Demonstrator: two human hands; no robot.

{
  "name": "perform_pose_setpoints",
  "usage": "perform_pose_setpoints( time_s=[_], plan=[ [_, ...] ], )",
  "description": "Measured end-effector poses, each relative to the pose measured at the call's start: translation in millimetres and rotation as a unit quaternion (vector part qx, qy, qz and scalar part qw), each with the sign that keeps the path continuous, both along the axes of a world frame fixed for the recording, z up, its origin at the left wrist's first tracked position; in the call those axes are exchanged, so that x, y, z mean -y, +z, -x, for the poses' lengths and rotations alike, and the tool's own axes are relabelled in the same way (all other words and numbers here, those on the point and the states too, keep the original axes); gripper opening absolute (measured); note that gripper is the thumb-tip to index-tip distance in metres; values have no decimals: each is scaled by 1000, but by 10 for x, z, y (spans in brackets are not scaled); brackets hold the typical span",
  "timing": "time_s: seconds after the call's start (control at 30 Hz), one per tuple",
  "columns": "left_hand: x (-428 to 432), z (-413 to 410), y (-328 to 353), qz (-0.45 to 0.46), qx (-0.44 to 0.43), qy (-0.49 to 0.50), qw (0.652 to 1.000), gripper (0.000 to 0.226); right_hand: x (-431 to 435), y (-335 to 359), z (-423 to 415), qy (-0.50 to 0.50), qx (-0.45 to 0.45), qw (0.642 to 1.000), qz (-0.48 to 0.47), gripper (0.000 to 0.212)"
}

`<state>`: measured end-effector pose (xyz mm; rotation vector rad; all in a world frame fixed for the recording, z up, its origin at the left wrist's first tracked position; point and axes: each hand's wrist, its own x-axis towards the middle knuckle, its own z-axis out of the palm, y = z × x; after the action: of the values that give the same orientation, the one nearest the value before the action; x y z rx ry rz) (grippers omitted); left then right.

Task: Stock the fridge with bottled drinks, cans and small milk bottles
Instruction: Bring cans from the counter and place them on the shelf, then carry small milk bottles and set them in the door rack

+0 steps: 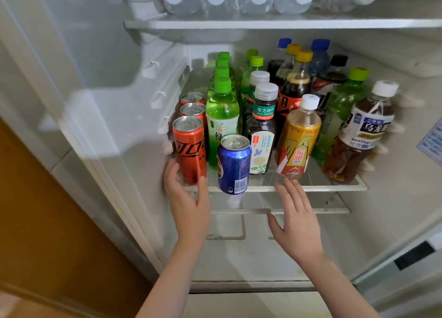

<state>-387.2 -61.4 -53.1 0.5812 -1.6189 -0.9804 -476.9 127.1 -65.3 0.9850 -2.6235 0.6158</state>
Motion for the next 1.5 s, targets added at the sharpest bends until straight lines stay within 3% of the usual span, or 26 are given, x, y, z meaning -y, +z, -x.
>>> perform_pose_setpoints(
  time_s=[0.17, 0.27, 0.43, 0.6, 0.7, 0.8, 0.97, 1.03, 1.1, 1.2, 1.3, 1.4, 1.5],
  plan=[
    [-247, -317, -131, 133, 26, -16, 991, 43, -163, -60, -225, -7, 65, 993, 96, 51],
    [-461, -480, -349, 182, 60, -87, 978, 33, -431, -226, -486, -40, 133, 983, 124, 37],
    [-902, -692, -975, 119, 216, -276, 929, 30, -1117, -749, -988, -136, 255, 954, 75, 30],
    [-1371, -853, -1601, 50, 391, -440, 807, 32, -1896, -1290, -1652, -262, 410, 874, 3, 28],
    [-1646, -980, -1927, -42, 525, -508, 682, 41, -2320, -1606, -2126, -314, 520, 793, -50, 31],
    [-1821, -1219, -2278, -22, 640, -534, 553, 40, -2698, -1880, -2709, -368, 582, 723, -65, 34],
    [-2098, -1740, -2606, 77, 759, -508, 401, 10, -3232, -2162, -3838, -442, 644, 624, -22, 35],
    [-2279, -1976, -2689, 108, 765, -496, 396, 16, -3432, -2229, -4297, -468, 654, 594, 5, 34],
    [-2534, -2233, -2756, 83, 763, -504, 396, 15, -3628, -2284, -4761, -491, 656, 572, 28, 33],
    [-3062, -2614, -2789, 94, 753, -525, 384, 10, -3969, -2337, -5468, -508, 659, 554, 38, 34],
    [-3715, -3051, -2837, 135, 743, -538, 374, 24, -4310, -2392, -6191, -525, 658, 536, 57, 34],
    [-4386, -3594, -2800, 154, 739, -567, 330, 29, -4640, -2402, -6932, -564, 656, 492, 93, 33],
    [-4977, -4134, -2705, 233, 717, -606, 254, 31, -4888, -2407, -7657, -609, 645, 434, 161, 27]
  ],
)
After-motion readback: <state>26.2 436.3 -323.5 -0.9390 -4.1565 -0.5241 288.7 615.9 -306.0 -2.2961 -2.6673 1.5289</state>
